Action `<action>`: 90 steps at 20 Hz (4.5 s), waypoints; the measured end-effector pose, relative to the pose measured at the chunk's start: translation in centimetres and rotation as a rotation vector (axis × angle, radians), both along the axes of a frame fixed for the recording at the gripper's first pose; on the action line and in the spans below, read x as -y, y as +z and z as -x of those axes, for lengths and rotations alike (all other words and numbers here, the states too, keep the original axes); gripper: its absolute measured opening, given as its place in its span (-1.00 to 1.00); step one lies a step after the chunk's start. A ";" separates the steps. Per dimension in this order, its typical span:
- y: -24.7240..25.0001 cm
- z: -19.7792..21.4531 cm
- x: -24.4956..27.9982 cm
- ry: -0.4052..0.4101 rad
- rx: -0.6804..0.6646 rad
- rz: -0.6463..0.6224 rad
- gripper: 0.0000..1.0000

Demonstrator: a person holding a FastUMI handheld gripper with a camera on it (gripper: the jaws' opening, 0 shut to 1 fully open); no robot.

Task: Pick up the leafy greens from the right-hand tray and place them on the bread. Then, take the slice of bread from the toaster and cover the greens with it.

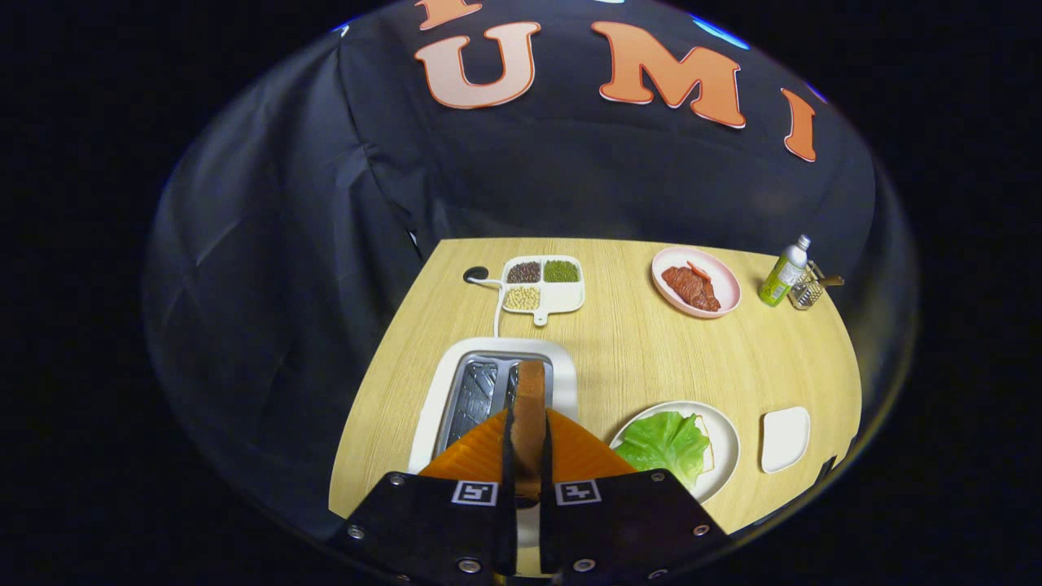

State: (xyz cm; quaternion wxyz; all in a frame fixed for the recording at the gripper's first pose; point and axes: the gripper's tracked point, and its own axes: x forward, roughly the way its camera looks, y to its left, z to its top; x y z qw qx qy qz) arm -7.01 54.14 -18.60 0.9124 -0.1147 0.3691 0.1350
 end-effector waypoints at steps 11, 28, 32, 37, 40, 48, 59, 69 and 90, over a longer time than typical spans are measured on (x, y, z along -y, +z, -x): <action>6.8 -1.2 4.6 -0.039 0.125 -0.053 -0.78; -2.3 -1.5 14.6 -0.085 -0.013 -0.046 -0.77; -4.6 -1.8 15.6 -0.072 -0.051 -0.075 -0.77; -6.8 -2.1 17.4 -0.069 -0.085 -0.099 -0.78; -6.9 -2.8 18.6 -0.067 -0.075 -0.107 -0.77; -9.0 -3.5 23.0 -0.154 -0.129 -0.070 -0.26; -11.7 -3.0 26.3 -0.174 -0.148 0.041 0.69; -4.5 -4.1 28.5 -0.170 -0.021 0.057 0.97; 22.6 -2.2 34.6 -0.245 0.694 -0.070 0.96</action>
